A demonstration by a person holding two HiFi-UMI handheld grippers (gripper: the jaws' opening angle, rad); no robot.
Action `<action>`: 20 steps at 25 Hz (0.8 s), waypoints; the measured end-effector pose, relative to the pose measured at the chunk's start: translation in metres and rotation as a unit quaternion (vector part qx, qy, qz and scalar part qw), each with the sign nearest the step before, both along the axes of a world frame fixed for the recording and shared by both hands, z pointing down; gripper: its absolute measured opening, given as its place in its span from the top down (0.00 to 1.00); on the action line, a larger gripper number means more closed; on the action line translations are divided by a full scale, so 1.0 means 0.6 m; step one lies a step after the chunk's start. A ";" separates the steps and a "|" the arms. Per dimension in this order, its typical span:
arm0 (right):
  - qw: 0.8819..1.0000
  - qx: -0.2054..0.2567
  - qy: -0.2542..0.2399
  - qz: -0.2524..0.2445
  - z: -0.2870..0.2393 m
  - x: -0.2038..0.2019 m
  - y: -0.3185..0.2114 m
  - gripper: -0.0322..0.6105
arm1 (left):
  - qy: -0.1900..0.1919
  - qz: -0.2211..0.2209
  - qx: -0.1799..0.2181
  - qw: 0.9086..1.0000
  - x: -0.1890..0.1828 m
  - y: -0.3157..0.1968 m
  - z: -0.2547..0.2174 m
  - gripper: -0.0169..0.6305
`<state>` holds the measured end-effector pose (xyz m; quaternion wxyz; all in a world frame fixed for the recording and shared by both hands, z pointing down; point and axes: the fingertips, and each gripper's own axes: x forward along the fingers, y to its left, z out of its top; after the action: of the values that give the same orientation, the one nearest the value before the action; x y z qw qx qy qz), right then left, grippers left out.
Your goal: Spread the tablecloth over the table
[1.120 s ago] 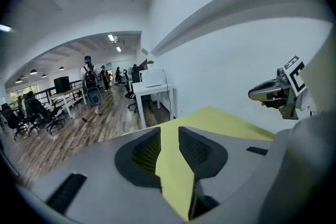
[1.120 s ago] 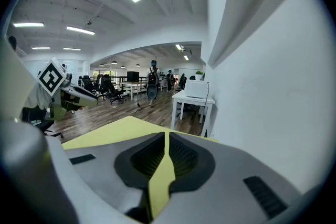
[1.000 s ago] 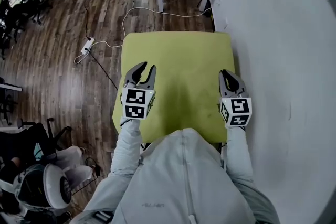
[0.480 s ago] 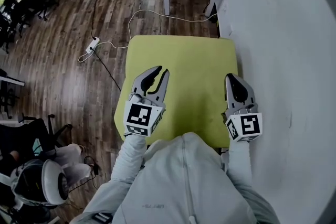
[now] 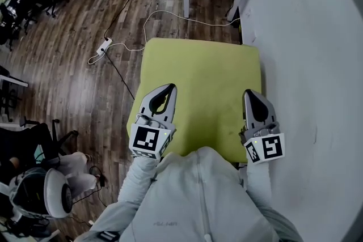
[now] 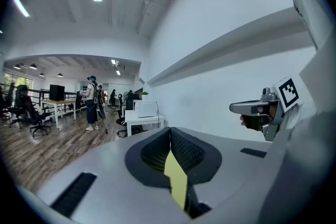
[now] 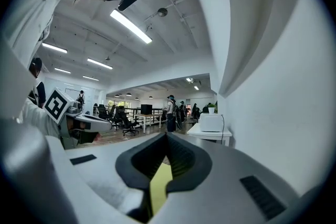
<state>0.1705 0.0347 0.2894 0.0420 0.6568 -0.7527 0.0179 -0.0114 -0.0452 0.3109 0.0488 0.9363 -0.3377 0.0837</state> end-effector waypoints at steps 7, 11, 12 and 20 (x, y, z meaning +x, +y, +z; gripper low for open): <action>1.000 -0.010 0.003 0.016 0.016 0.008 0.009 0.92 | -0.005 -0.014 0.003 1.000 -0.019 0.002 0.003 0.94; 1.000 -0.011 0.001 0.019 0.017 0.007 0.012 0.92 | -0.001 -0.022 0.000 1.000 -0.026 -0.002 0.004 0.94; 1.000 -0.012 0.001 0.021 0.018 0.008 0.014 0.92 | 0.000 -0.023 -0.003 1.000 -0.027 -0.002 0.005 0.94; 1.000 -0.013 0.005 0.027 0.025 0.017 0.022 0.92 | 0.002 -0.021 -0.010 1.000 -0.024 0.004 0.015 0.94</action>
<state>0.1807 0.0477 0.3043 0.0543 0.6766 -0.7339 0.0257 -0.0258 -0.0429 0.3198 0.0610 0.9286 -0.3564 0.0839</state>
